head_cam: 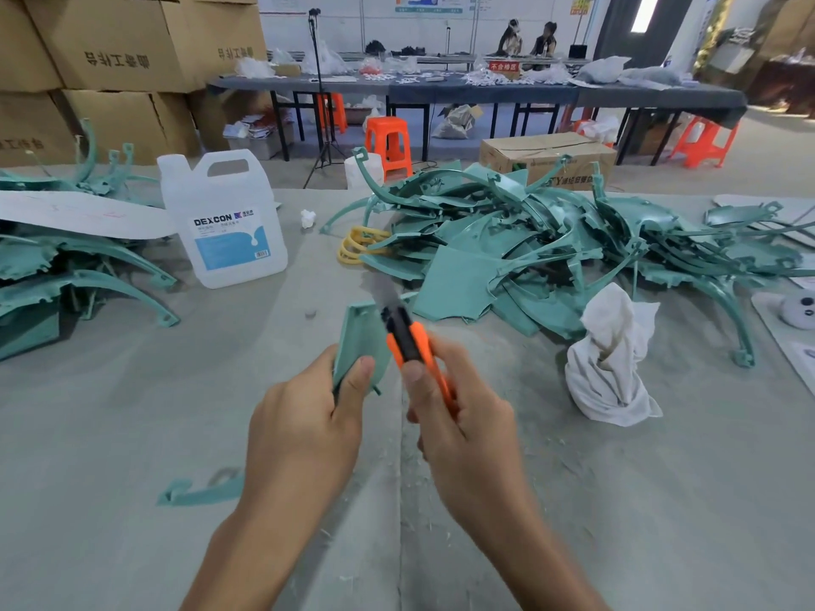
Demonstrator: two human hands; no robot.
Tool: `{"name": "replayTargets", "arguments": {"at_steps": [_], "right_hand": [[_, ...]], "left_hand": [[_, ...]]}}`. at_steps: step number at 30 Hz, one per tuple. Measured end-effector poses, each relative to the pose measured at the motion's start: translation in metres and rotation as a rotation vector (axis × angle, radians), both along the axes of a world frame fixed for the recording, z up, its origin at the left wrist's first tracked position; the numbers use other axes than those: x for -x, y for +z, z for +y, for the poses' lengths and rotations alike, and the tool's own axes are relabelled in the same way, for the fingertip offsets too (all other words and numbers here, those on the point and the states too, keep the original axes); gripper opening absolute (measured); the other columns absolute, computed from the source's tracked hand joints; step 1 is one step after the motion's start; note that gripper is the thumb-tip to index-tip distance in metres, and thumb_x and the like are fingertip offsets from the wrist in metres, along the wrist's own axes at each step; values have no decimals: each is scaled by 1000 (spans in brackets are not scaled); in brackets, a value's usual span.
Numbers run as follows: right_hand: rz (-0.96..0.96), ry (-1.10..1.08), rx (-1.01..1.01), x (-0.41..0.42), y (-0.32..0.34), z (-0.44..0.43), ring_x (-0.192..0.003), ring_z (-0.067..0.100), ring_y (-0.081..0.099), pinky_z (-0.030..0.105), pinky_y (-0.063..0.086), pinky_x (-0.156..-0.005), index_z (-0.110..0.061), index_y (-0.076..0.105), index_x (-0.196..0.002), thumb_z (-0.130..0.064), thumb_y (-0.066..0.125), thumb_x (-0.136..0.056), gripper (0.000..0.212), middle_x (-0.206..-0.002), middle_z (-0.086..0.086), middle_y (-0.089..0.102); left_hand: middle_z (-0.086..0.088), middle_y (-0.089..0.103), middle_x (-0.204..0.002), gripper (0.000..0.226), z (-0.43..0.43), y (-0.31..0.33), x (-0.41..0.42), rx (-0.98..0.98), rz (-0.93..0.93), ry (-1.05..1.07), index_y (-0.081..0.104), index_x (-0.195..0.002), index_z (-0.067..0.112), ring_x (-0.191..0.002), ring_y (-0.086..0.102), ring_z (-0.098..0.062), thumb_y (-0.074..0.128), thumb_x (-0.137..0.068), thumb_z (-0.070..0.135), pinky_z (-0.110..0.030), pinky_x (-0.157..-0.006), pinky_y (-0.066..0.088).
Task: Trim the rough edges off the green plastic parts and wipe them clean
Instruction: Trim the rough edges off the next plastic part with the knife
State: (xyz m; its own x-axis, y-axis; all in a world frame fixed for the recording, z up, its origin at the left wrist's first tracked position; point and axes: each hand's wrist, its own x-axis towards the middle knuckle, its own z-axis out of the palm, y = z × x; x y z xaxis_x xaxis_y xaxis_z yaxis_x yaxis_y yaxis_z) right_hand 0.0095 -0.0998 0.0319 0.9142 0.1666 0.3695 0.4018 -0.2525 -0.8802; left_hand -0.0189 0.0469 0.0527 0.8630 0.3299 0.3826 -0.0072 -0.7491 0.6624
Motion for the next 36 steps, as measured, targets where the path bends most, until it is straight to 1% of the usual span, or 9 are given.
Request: {"name": "replayTargets", "arguments": {"at_steps": [5, 10, 14, 20, 25, 28, 30, 33, 36], "right_hand": [[-31, 85, 98, 7, 18, -16, -50, 16, 53, 39, 45, -46, -55, 56, -123, -56, 47, -100, 25, -71, 3, 60], [-62, 60, 144, 9, 32, -23, -52, 14, 55, 38, 46, -48, -55, 55, -122, -60, 44, -97, 28, -72, 1, 62], [-86, 65, 175, 13, 35, -26, -52, 15, 54, 39, 45, -48, -56, 55, -121, -60, 43, -98, 26, -71, 2, 61], [-57, 139, 177, 4, 35, -19, -56, 14, 56, 42, 49, -53, -54, 55, -126, -54, 48, -102, 25, -69, -3, 61], [5, 94, 140, -16, 20, -18, -50, 7, 57, 40, 53, -48, -62, 55, -123, -64, 45, -96, 29, -70, -5, 65], [154, -64, 377, -49, -2, -29, -62, 12, 63, 43, 56, -64, -49, 59, -122, -56, 46, -100, 27, -71, -2, 66], [253, -101, 493, -61, -17, -32, -67, 18, 63, 44, 55, -70, -38, 62, -119, -50, 45, -104, 26, -72, -1, 66], [214, -188, 202, -53, -23, -25, -61, 21, 62, 51, 56, -68, -41, 61, -115, -47, 48, -104, 18, -71, 2, 66], [52, -196, -38, -28, -9, -13, -61, 13, 64, 49, 58, -61, -58, 57, -119, -54, 47, -103, 20, -78, -8, 68]], "left_hand": [[2, 51, -54, 35, 7, 3, 5, -145, 8, 5, 41, -80, 35, -59, 53, -29, 25, -92, 64, -42, -57, 47], [5, 38, -48, 14, 7, 14, 8, -264, -26, 39, 42, -94, 36, -56, 53, -41, 41, -98, 49, -37, -50, 34], [0, 48, -54, 30, 7, 14, 6, -270, 18, 27, 58, -100, 29, -63, 55, -42, 38, -97, 50, -38, -54, 34], [0, 48, -49, 42, 4, 8, 10, -82, -13, 0, 51, -79, 26, -56, 52, -26, 33, -95, 61, -40, -55, 45], [1, 44, -48, 33, 9, 14, 20, -159, -51, 45, 59, -89, 27, -55, 53, -36, 39, -94, 52, -43, -54, 46], [-4, 44, -48, 26, 11, 24, 30, -145, -132, 18, 52, -92, 36, -48, 49, -24, 38, -96, 58, -37, -46, 40], [5, 57, -68, 25, 10, 28, 32, -74, -147, -13, 48, -91, 44, -63, 53, -19, 35, -94, 64, -32, -46, 39], [6, 60, -72, 22, 5, 33, 26, 98, -140, -41, 55, -83, 46, -63, 53, -13, 43, -91, 63, -20, -49, 38], [11, 65, -69, 19, 6, 30, 17, 235, -86, -60, 61, -86, 47, -64, 58, -9, 46, -87, 58, -30, -55, 44]]}}
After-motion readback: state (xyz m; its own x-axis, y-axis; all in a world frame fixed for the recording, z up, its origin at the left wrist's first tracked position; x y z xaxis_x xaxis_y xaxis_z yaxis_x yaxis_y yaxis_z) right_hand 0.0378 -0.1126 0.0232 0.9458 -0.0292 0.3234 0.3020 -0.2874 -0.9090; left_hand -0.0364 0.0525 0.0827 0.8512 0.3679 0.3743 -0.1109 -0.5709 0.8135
